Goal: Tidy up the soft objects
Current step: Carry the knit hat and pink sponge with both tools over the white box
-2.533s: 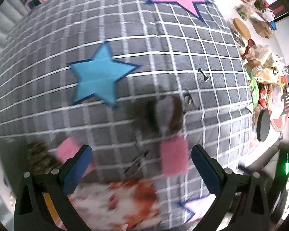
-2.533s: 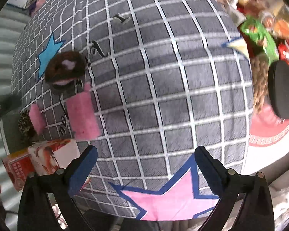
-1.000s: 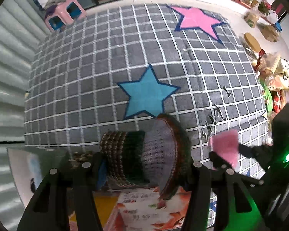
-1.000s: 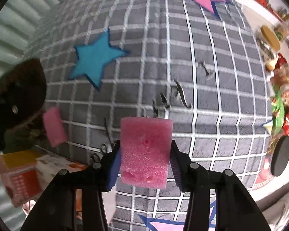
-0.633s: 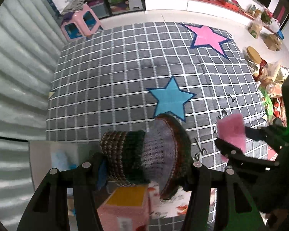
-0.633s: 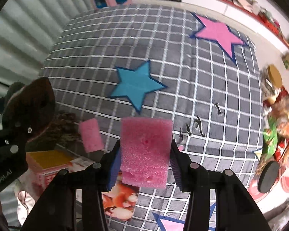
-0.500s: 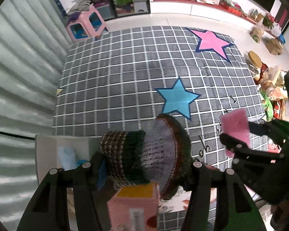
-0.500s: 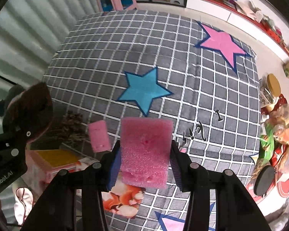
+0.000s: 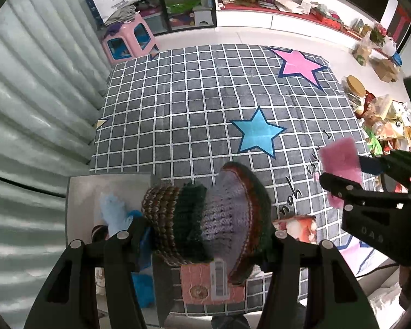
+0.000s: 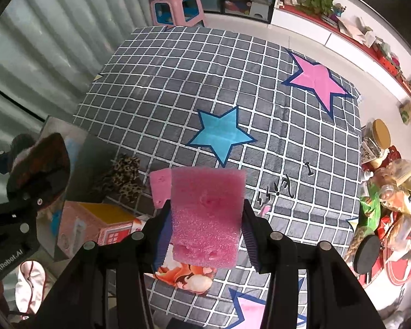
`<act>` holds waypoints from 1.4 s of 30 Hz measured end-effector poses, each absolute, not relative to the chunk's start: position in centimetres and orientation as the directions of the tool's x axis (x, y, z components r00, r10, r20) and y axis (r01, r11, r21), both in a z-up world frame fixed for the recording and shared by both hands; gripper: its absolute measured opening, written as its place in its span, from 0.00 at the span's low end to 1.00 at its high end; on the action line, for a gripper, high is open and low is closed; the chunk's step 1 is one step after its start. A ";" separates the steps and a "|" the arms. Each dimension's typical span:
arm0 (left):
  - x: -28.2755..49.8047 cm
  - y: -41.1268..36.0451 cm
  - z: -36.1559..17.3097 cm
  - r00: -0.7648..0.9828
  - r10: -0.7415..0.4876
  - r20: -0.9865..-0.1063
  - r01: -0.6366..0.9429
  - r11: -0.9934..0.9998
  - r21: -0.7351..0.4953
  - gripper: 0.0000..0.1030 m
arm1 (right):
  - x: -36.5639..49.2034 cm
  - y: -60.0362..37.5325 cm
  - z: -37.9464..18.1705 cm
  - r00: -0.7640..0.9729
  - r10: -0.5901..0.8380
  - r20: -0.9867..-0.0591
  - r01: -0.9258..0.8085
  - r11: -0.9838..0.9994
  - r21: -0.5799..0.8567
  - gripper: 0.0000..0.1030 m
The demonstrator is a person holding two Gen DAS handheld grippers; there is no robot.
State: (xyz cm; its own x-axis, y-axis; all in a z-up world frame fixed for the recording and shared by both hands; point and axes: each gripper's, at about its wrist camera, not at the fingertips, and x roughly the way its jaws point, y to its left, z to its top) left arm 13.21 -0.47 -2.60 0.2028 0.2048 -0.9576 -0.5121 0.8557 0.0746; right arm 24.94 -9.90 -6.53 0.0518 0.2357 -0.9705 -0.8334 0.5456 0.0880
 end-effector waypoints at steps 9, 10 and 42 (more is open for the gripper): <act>10.5 -1.9 -2.4 0.201 0.188 -0.961 -0.495 0.866 0.066 0.59 | 22.9 -10.9 -5.7 0.045 0.226 -0.973 -0.844 0.530 0.084 0.47; 10.1 -2.0 -2.4 0.200 0.187 -0.962 -0.496 0.866 0.065 0.59 | 22.5 -10.9 -5.7 0.043 0.224 -0.974 -0.846 0.526 0.083 0.47; -4.1 3.5 -2.7 0.137 0.225 -0.965 -0.728 0.684 0.056 0.59 | 9.5 -2.8 -3.4 -0.039 0.244 -0.969 -0.968 0.230 0.096 0.47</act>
State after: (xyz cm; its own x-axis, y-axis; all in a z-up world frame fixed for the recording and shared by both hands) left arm -4.14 3.51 -2.71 0.1372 0.2247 -0.9647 -0.7277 0.6837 0.0557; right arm 9.47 -2.81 -3.38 -0.0386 0.2438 -0.9691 -0.9685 0.2298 0.0963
